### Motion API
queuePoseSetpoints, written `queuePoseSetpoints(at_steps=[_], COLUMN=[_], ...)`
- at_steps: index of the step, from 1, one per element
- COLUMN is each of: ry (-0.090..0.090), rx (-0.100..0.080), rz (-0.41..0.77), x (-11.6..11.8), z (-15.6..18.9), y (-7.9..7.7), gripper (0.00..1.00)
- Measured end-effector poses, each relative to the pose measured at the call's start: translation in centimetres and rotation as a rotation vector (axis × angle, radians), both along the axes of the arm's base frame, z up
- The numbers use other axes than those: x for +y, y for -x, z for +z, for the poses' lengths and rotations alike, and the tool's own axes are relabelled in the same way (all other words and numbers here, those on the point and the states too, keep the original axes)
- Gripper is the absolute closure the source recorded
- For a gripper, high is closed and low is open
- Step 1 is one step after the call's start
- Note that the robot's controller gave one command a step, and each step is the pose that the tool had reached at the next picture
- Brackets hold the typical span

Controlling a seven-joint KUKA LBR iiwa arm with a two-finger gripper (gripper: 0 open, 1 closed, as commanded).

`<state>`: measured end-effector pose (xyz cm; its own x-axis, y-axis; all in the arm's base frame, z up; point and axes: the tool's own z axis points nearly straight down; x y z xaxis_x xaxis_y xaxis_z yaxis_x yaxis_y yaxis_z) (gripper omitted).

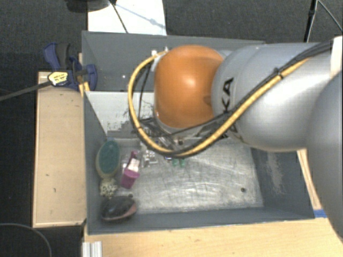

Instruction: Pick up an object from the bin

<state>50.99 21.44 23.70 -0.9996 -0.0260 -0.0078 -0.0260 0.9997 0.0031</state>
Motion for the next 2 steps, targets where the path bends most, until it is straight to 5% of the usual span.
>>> queuePoseSetpoints(at_steps=[1,2], ry=[0.007,0.004], rx=[-0.002,0.001], rz=[0.004,0.011], x=[-2.38,-2.08], z=[-10.42,-10.24], y=[-0.5,-0.3], gripper=[1.0,0.0])
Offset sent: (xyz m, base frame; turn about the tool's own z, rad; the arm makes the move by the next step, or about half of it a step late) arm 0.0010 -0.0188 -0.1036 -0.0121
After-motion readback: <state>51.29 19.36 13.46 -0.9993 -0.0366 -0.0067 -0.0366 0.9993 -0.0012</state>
